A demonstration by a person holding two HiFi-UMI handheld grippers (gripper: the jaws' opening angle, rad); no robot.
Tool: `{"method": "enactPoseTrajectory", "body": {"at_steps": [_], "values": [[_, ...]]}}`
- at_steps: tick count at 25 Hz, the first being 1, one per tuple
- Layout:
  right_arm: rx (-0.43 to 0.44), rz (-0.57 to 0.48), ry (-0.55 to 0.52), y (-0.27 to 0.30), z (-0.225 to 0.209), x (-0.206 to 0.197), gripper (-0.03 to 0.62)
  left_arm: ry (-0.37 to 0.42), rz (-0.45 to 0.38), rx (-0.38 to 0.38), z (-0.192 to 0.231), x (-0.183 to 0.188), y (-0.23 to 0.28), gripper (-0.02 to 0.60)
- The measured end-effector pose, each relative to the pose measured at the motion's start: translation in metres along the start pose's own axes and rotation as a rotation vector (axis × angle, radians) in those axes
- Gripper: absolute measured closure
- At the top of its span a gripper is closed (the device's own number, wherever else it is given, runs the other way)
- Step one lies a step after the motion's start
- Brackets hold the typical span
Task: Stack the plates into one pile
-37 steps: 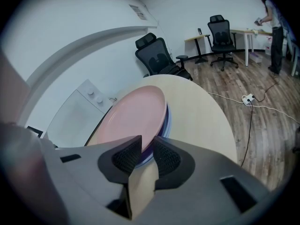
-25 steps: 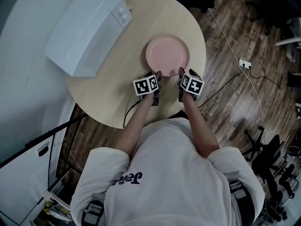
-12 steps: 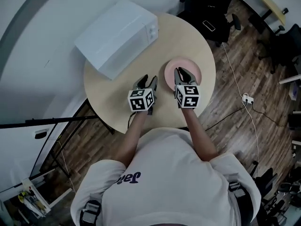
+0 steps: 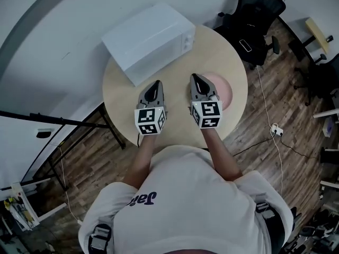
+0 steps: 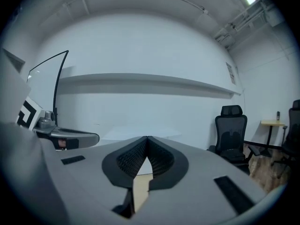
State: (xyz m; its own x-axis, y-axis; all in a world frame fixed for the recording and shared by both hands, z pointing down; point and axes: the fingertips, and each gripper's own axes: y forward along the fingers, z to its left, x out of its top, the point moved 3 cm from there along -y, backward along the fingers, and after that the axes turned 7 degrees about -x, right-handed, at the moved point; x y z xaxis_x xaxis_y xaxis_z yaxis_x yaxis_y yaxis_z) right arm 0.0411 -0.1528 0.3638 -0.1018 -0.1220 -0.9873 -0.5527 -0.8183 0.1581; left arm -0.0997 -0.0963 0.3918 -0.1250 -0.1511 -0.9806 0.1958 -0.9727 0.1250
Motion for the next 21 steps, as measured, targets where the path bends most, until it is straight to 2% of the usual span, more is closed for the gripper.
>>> {"method": "enactPoseTrajectory", "body": {"at_steps": [4, 9, 15, 21], "values": [[0.010, -0.006, -0.003, -0.002, 0.009, 0.004, 0.579, 0.003, -0.058, 0.028, 0.014, 0.020, -0.011, 0.568], [0.000, -0.016, -0.005, -0.008, 0.009, 0.007, 0.579, 0.019, -0.071, 0.049, 0.020, 0.025, -0.016, 0.568], [-0.013, -0.022, 0.001, -0.012, 0.002, 0.004, 0.579, 0.043, -0.093, 0.028, 0.008, 0.026, -0.013, 0.566], [0.001, -0.026, 0.005, -0.018, 0.007, 0.000, 0.579, 0.046, -0.081, 0.012, -0.002, 0.020, -0.012, 0.566]]}}
